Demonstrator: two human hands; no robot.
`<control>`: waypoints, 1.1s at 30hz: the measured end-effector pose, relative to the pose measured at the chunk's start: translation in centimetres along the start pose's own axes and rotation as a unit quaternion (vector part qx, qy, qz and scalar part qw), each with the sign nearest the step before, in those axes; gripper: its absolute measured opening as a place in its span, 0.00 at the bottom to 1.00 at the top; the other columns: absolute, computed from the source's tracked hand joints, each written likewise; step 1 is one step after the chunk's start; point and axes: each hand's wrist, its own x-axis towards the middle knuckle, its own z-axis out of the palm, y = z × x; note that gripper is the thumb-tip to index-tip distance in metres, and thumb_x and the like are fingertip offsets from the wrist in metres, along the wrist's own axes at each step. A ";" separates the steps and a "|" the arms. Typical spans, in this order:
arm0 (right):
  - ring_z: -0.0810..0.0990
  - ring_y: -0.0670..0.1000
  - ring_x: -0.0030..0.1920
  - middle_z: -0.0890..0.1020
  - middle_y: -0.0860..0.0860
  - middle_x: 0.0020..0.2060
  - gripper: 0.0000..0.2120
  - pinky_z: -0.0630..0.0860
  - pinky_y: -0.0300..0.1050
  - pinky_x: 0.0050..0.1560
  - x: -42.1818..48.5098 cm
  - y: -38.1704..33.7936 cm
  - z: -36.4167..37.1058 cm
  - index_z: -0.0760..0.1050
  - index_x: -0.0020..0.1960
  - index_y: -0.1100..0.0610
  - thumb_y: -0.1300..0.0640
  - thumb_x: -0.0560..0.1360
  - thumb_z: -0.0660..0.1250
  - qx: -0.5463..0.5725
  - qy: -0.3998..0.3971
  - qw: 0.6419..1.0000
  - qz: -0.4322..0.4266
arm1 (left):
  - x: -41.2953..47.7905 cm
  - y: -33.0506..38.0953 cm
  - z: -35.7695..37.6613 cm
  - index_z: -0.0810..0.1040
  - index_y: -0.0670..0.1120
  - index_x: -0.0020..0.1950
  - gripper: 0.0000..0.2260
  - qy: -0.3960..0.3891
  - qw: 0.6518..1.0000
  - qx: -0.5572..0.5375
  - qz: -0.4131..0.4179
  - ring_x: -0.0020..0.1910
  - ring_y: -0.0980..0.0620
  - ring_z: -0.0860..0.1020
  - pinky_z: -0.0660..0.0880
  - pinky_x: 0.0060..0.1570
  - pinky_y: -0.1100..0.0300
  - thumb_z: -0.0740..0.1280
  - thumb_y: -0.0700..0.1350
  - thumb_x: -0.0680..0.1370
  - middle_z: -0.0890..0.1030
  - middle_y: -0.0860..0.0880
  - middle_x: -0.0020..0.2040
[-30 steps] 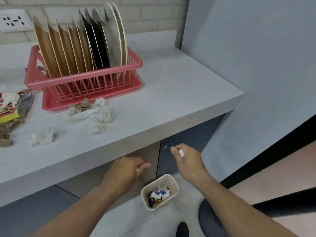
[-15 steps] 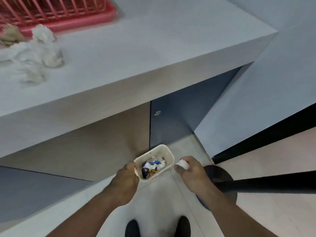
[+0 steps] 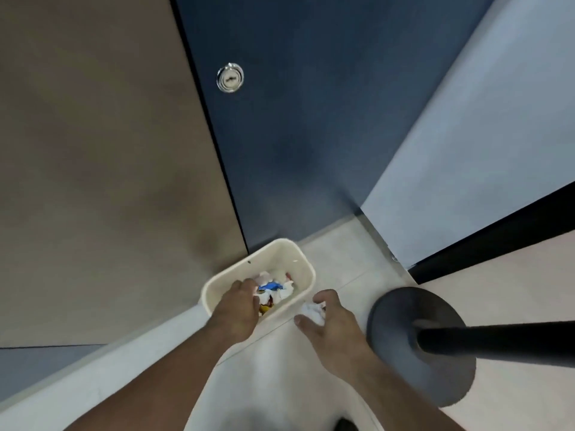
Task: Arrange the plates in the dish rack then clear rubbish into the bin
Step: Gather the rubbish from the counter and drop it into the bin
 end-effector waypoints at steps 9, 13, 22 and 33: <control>0.74 0.49 0.47 0.77 0.46 0.46 0.12 0.71 0.42 0.45 8.5 0.5 3.3 0.77 0.56 0.45 0.47 0.73 0.67 -0.177 -0.060 0.973 -0.134 | 4.4 -4.2 2.7 0.74 0.45 0.58 0.12 0.055 0.993 0.105 0.029 0.57 0.48 0.74 0.71 0.55 0.58 0.53 0.44 0.82 0.76 0.47 0.56; 0.72 0.54 0.57 0.78 0.50 0.59 0.24 0.74 0.50 0.54 12.4 -1.2 6.7 0.69 0.68 0.46 0.43 0.74 0.67 -0.329 -0.084 0.920 -0.194 | 2.5 -5.1 0.6 0.78 0.48 0.51 0.10 0.159 0.986 0.042 0.025 0.45 0.49 0.77 0.71 0.43 0.60 0.57 0.46 0.81 0.78 0.51 0.48; 0.74 0.51 0.57 0.80 0.45 0.57 0.21 0.74 0.46 0.52 9.7 -3.2 1.7 0.73 0.64 0.47 0.40 0.75 0.63 -0.308 0.008 0.922 -0.234 | -2.2 -0.6 -5.2 0.76 0.49 0.63 0.14 0.138 0.988 0.005 0.062 0.60 0.52 0.73 0.68 0.58 0.61 0.58 0.50 0.81 0.76 0.53 0.61; 0.71 0.38 0.54 0.77 0.37 0.53 0.14 0.63 0.24 0.51 -8.4 -20.2 -14.3 0.77 0.58 0.46 0.44 0.76 0.62 -0.158 0.117 0.933 -0.302 | -18.1 14.6 -24.1 0.77 0.50 0.55 0.18 0.231 0.949 0.045 0.210 0.52 0.54 0.76 0.74 0.49 0.57 0.53 0.58 0.79 0.78 0.56 0.51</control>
